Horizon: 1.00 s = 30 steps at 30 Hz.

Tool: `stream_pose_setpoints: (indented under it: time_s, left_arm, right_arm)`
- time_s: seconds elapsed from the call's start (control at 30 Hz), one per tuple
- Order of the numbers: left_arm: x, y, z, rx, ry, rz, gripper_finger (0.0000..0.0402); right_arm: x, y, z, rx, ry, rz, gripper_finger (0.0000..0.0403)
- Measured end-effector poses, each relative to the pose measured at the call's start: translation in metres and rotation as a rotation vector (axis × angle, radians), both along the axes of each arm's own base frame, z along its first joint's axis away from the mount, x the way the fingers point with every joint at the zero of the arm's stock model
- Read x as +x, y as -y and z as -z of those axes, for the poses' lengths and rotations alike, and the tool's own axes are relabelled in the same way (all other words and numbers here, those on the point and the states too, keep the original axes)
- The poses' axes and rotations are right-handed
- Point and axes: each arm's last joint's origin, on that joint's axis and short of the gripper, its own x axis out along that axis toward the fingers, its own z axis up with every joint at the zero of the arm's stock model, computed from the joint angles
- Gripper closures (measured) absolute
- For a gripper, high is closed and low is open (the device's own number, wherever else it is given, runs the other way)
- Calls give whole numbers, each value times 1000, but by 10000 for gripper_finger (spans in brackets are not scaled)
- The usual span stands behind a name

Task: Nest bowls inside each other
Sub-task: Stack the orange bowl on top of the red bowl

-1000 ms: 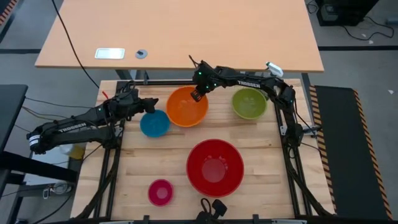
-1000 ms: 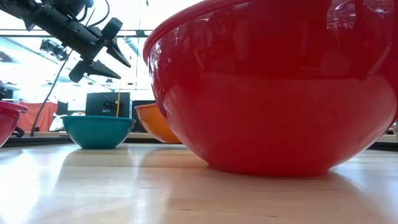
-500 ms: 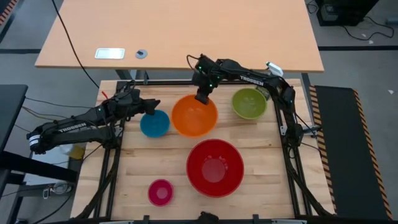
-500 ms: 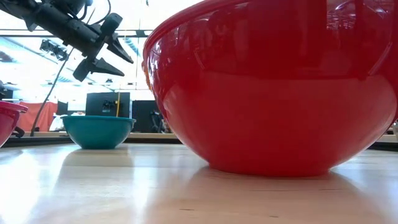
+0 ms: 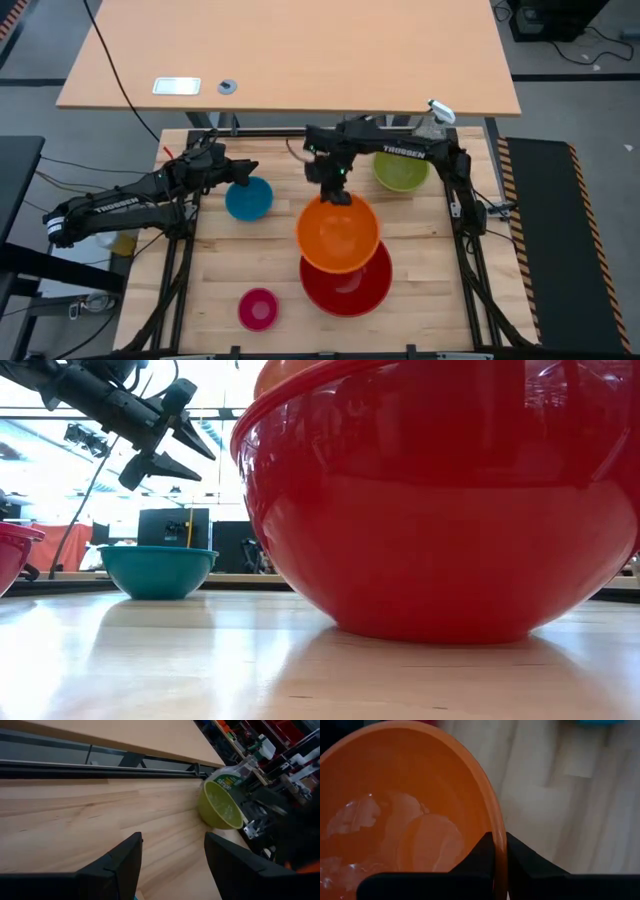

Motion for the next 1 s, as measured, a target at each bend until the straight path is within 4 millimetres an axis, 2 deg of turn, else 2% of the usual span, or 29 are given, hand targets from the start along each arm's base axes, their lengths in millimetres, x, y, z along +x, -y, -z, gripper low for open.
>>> stream_pose_setpoints:
  time_s: [0.3,0.47,0.57,0.77,1.0]
  left_arm:
    - [1,0,-2,25,5,19,185]
    - [1,0,-2,34,-1,24,185]
    - [1,0,-2,48,-11,31,185]
    - [1,0,-3,82,-20,46,185]
    - [2,1,-3,81,-19,78,185]
  right_arm:
    - [9,-63,2,-116,-6,-169,367]
    - [11,-89,1,-112,8,-213,367]
    - [14,-103,8,-119,27,-238,367]
    - [15,-116,38,-175,-13,-236,367]
    - [18,-119,54,-247,-9,-203,367]
